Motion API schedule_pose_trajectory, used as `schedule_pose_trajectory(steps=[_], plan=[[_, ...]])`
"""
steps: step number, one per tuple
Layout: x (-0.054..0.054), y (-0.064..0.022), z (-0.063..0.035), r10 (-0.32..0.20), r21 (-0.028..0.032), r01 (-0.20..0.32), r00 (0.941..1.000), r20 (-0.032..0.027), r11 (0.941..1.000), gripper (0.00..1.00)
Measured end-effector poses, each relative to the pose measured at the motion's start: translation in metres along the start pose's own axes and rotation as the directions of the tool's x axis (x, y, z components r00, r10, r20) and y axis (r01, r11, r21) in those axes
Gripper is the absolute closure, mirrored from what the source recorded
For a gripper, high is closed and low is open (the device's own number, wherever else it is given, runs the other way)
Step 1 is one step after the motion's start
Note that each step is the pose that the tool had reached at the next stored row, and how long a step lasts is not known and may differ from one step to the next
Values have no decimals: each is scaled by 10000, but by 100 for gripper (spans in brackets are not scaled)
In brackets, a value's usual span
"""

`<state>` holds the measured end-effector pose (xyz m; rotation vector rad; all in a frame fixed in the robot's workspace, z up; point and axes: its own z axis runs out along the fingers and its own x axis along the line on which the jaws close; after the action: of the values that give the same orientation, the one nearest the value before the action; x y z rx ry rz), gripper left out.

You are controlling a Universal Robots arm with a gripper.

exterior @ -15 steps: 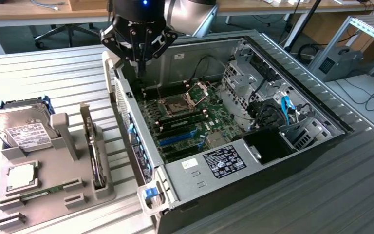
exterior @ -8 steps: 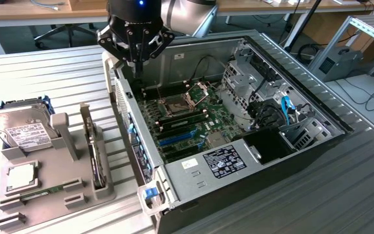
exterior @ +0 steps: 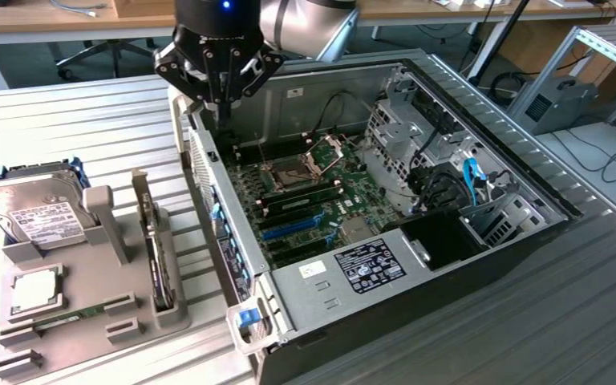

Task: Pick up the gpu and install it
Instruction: 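Reach for the gpu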

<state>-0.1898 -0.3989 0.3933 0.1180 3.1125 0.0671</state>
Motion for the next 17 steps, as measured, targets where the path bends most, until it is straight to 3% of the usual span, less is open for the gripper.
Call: schedule_pose_trajectory(steps=[17], plan=[[68, -5, -1, -2, 1, 2, 10000, 0, 10000, 89]])
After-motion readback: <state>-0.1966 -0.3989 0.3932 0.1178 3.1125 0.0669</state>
